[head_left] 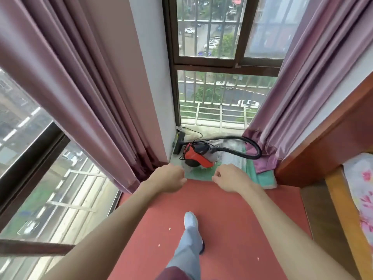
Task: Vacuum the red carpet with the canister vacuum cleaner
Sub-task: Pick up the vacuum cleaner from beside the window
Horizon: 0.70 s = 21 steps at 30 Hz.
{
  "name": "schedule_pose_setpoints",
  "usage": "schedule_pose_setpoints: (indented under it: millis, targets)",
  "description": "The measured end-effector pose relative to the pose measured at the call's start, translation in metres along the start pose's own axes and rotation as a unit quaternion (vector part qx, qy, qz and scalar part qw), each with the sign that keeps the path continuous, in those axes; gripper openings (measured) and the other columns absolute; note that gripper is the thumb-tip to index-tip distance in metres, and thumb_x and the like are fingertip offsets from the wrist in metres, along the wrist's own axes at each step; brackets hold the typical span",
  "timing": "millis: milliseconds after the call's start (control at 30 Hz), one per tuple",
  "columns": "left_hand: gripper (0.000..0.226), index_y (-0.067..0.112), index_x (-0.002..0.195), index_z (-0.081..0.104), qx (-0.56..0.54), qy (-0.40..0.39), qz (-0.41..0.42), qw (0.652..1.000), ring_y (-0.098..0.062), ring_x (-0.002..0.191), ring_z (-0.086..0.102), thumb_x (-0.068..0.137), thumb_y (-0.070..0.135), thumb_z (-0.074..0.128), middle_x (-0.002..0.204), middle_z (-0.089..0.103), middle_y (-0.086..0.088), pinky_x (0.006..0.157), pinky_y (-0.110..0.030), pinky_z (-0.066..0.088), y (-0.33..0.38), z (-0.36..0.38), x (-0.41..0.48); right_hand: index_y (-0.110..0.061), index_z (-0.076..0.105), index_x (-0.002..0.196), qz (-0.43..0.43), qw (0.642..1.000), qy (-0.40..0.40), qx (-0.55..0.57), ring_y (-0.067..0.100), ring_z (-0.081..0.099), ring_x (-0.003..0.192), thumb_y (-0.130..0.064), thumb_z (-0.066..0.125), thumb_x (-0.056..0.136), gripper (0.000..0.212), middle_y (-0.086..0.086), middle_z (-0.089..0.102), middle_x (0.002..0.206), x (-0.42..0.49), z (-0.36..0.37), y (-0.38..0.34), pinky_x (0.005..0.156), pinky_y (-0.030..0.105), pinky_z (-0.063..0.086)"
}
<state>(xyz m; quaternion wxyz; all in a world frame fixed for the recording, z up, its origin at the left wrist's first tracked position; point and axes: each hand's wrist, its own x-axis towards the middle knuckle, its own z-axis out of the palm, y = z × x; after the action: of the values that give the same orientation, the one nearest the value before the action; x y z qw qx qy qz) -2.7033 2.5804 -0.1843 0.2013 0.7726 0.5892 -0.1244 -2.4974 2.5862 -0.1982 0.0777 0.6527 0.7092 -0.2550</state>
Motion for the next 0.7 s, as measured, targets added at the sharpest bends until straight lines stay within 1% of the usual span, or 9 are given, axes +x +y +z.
schedule_pose_setpoints:
  millis: [67, 133, 167, 233, 267, 367, 433, 567, 700]
  targets:
    - [0.031, 0.006, 0.107, 0.066, -0.010, -0.001, 0.008, 1.000, -0.035, 0.101, 0.064, 0.098, 0.027, 0.046, 0.108, 0.068, -0.013, 0.081, -0.038, 0.050, 0.003, -0.013, 0.043, -0.021, 0.053, 0.066, 0.005, 1.000, -0.005, -0.001, 0.029, 0.059, 0.080, -0.029, 0.048, 0.090, 0.026, 0.006, 0.061, 0.083, 0.033, -0.015, 0.013, 0.065, 0.031, 0.043]
    - [0.031, 0.005, 0.104, 0.066, -0.026, -0.001, 0.021, 0.999, -0.034, 0.098, 0.064, 0.098, 0.028, 0.046, 0.105, 0.068, -0.015, 0.080, -0.038, 0.052, 0.007, -0.026, 0.091, -0.017, 0.065, 0.081, 0.008, 1.000, -0.002, -0.007, 0.029, 0.063, 0.090, -0.029, 0.047, 0.092, 0.024, 0.007, 0.067, 0.095, 0.069, -0.032, 0.028, 0.068, 0.032, 0.045]
    - [0.031, 0.004, 0.099, 0.065, -0.035, -0.003, 0.028, 0.999, -0.034, 0.097, 0.065, 0.098, 0.028, 0.046, 0.101, 0.068, -0.015, 0.079, -0.038, 0.053, 0.010, -0.033, 0.115, -0.015, 0.066, 0.087, 0.010, 1.000, 0.005, -0.013, 0.030, 0.063, 0.092, -0.029, 0.047, 0.093, 0.025, 0.008, 0.068, 0.099, 0.087, -0.042, 0.036, 0.069, 0.032, 0.045]
    - [0.030, 0.005, 0.084, 0.057, -0.047, -0.016, 0.042, 0.998, -0.034, 0.093, 0.065, 0.097, 0.029, 0.046, 0.090, 0.064, -0.014, 0.074, -0.037, 0.051, 0.015, -0.046, 0.159, -0.014, 0.062, 0.087, 0.016, 0.999, 0.006, -0.031, 0.031, 0.064, 0.092, -0.030, 0.046, 0.094, 0.024, 0.010, 0.069, 0.100, 0.118, -0.061, 0.050, 0.067, 0.032, 0.044]
    - [0.028, 0.007, 0.082, 0.054, -0.051, -0.022, 0.045, 0.997, -0.034, 0.092, 0.064, 0.097, 0.029, 0.046, 0.090, 0.063, -0.014, 0.072, -0.036, 0.048, 0.018, -0.053, 0.180, -0.014, 0.061, 0.088, 0.017, 0.999, 0.001, -0.037, 0.031, 0.064, 0.093, -0.030, 0.045, 0.095, 0.024, 0.010, 0.068, 0.100, 0.134, -0.070, 0.057, 0.068, 0.033, 0.045]
    - [0.028, 0.008, 0.092, 0.059, -0.054, -0.032, 0.052, 0.997, -0.035, 0.097, 0.063, 0.098, 0.031, 0.045, 0.105, 0.067, -0.016, 0.074, -0.036, 0.045, 0.021, -0.074, 0.231, -0.009, 0.068, 0.097, 0.026, 0.999, 0.008, -0.040, 0.029, 0.065, 0.088, -0.027, 0.044, 0.095, 0.030, 0.009, 0.070, 0.093, 0.179, -0.097, 0.074, 0.071, 0.036, 0.052]
    - [0.030, 0.007, 0.094, 0.061, -0.049, -0.036, 0.049, 0.997, -0.035, 0.098, 0.063, 0.098, 0.032, 0.046, 0.108, 0.067, -0.016, 0.075, -0.037, 0.045, 0.019, -0.086, 0.256, -0.005, 0.069, 0.092, 0.025, 0.999, 0.013, -0.031, 0.029, 0.067, 0.080, -0.024, 0.045, 0.094, 0.031, 0.011, 0.070, 0.085, 0.204, -0.110, 0.082, 0.069, 0.037, 0.054]
    - [0.026, 0.011, 0.085, 0.053, -0.062, -0.069, 0.040, 0.995, -0.034, 0.097, 0.063, 0.099, 0.032, 0.048, 0.104, 0.067, -0.016, 0.077, -0.038, 0.048, 0.010, -0.103, 0.300, -0.004, 0.067, 0.085, 0.029, 0.999, -0.018, -0.023, 0.029, 0.066, 0.076, -0.025, 0.046, 0.093, 0.031, 0.010, 0.068, 0.078, 0.252, -0.124, 0.099, 0.062, 0.035, 0.050]
    - [0.028, 0.006, 0.093, 0.064, -0.081, -0.079, 0.005, 0.994, -0.034, 0.096, 0.064, 0.097, 0.028, 0.047, 0.100, 0.068, -0.015, 0.078, -0.037, 0.051, -0.001, -0.108, 0.343, -0.007, 0.058, 0.075, 0.018, 0.998, -0.049, -0.042, 0.028, 0.058, 0.070, -0.026, 0.045, 0.092, 0.029, 0.005, 0.058, 0.071, 0.302, -0.138, 0.112, 0.058, 0.033, 0.043]
